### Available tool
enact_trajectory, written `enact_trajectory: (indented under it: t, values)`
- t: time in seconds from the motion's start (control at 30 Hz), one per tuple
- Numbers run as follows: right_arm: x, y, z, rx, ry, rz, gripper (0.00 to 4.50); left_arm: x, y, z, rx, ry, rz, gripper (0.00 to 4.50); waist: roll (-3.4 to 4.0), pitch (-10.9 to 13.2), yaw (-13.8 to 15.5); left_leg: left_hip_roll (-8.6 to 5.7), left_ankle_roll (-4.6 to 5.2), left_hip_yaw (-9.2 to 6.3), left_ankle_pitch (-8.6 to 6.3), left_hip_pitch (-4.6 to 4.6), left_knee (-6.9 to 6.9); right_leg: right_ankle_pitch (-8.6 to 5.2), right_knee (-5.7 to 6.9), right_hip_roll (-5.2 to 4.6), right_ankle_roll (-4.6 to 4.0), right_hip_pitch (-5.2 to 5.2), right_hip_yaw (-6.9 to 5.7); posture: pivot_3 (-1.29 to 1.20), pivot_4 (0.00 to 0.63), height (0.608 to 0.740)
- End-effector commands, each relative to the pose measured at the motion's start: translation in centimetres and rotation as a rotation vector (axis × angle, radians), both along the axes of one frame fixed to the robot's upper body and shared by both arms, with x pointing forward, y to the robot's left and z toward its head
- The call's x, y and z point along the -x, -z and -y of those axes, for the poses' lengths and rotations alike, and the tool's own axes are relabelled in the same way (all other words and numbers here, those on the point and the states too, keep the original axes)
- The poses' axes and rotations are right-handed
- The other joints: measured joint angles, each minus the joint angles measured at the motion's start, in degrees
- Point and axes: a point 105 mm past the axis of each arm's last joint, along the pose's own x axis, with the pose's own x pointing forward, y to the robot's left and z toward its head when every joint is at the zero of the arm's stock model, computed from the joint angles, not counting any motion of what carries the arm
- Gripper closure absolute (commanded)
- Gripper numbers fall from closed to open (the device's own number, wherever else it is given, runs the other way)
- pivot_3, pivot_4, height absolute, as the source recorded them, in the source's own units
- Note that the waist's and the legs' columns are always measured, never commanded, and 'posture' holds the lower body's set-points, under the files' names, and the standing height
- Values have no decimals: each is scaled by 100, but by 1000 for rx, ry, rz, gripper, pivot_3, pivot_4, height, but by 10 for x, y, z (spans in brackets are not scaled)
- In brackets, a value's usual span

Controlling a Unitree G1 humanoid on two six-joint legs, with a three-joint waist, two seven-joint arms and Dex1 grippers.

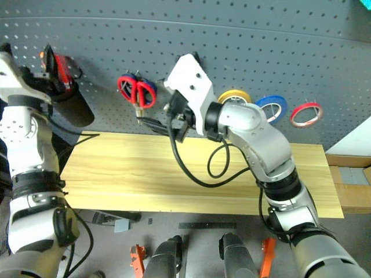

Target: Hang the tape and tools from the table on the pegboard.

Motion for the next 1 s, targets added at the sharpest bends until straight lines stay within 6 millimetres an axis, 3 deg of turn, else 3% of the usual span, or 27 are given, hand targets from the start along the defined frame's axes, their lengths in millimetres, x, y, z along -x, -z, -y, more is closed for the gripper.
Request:
enact_trajectory:
  t: [0.03,0.1,0.17,0.4,0.5,0.57,0.7,0.87,1.0]
  values:
    - [10,-17,13,-54,-25,54,0,22,-39,43,-105,112,127,748,-5,-4,14,-1,0,-1,0,-2,0,0,-1,-1,0,0,-1,-66,189,740]
    - [11,-12,29,-54,-13,22,0,22,-29,89,-174,315,44,748,-7,-14,45,-4,-1,-1,1,-2,0,0,-2,-7,0,1,-3,-59,179,740]
    - [13,-2,47,-43,9,-22,0,22,-7,122,-206,481,-81,748,-5,-34,59,-4,-4,-6,2,-1,-1,0,-7,-19,0,16,-12,-59,174,740]
    - [16,45,79,26,111,-147,0,44,87,172,-136,734,-474,748,-3,-59,-70,3,1,0,2,18,10,1,10,1,-1,22,0,-58,151,740]
    - [9,77,94,53,201,-205,0,49,123,177,-128,701,-607,748,10,-124,-79,8,0,-4,3,20,7,1,12,10,-2,23,-1,-58,132,740]
    - [7,93,100,64,237,-229,0,51,134,177,-115,677,-637,748,15,-208,-79,1,0,0,2,20,6,1,6,9,-1,24,6,-58,124,740]
    - [-7,134,112,38,381,-258,0,52,173,166,-69,637,-743,748,15,-406,-94,-3,1,15,1,35,6,1,0,8,0,37,20,-60,96,740]
    - [-26,165,133,-11,579,-232,0,51,218,147,3,557,-848,748,15,-585,-126,-2,2,35,1,111,0,-6,-5,18,9,97,39,-61,62,740]
    - [-27,186,147,-37,658,-245,0,52,245,132,61,488,-887,748,15,-715,-134,-1,2,42,1,152,0,-19,-10,19,28,139,48,-63,44,740]
